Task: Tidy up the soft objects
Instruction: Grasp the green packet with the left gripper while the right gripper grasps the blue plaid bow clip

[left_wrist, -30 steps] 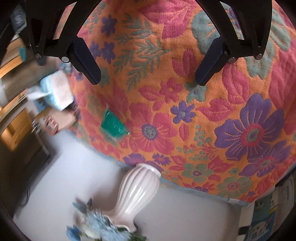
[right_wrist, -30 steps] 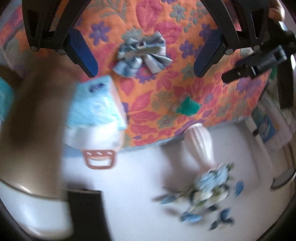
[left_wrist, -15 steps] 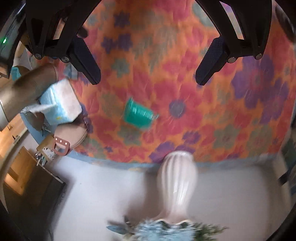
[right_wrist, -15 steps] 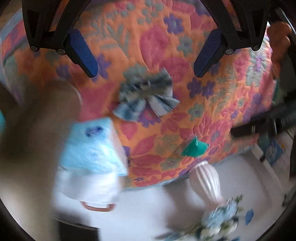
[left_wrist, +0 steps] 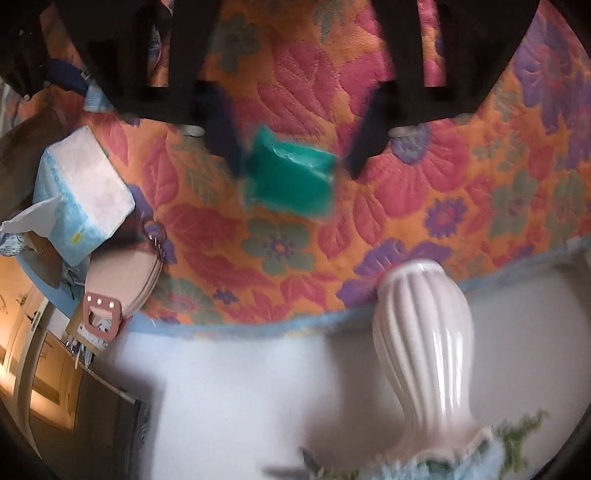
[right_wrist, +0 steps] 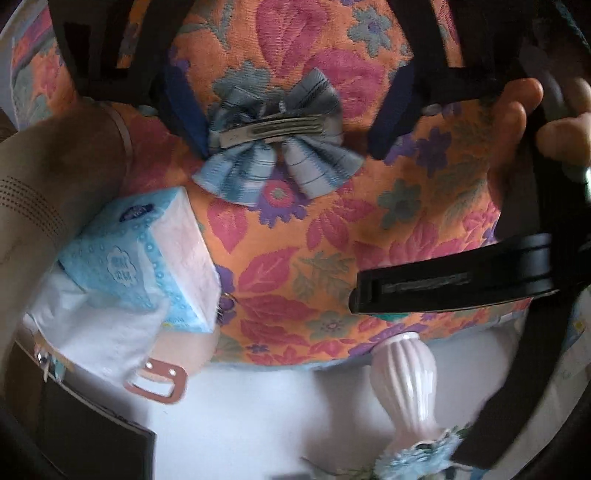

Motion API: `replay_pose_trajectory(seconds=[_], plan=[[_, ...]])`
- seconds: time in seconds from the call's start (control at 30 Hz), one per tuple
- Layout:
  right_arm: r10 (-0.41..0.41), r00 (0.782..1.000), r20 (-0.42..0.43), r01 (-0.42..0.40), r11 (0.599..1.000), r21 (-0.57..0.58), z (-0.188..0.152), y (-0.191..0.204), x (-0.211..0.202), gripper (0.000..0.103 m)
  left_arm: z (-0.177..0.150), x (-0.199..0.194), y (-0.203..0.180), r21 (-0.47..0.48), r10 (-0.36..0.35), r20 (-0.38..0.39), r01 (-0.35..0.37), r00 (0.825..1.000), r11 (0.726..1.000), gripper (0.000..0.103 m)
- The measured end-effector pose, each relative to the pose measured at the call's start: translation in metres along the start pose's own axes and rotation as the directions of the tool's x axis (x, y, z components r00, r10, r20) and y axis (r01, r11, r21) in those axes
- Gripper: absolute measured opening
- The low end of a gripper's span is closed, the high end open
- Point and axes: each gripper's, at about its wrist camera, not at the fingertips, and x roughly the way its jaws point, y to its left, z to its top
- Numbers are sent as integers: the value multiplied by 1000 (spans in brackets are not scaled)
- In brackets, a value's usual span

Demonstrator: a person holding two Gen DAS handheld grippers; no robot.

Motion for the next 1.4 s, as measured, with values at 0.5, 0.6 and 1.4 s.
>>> replay_pose_trajectory(seconds=[0.5, 0.6, 1.4], plan=[[97, 995, 37, -95, 994, -55, -9, 9, -12, 54, -67, -79, 40, -141, 86, 40, -80, 995, 987, 41], [84, 996, 39, -82, 995, -60, -10, 11, -13, 54, -82, -90, 39, -140, 96, 62, -86, 993, 986, 41], [365, 931, 10, -364, 923, 127, -35, -14, -32, 88, -96, -96, 37, -155, 69, 104, -53, 992, 987, 43]])
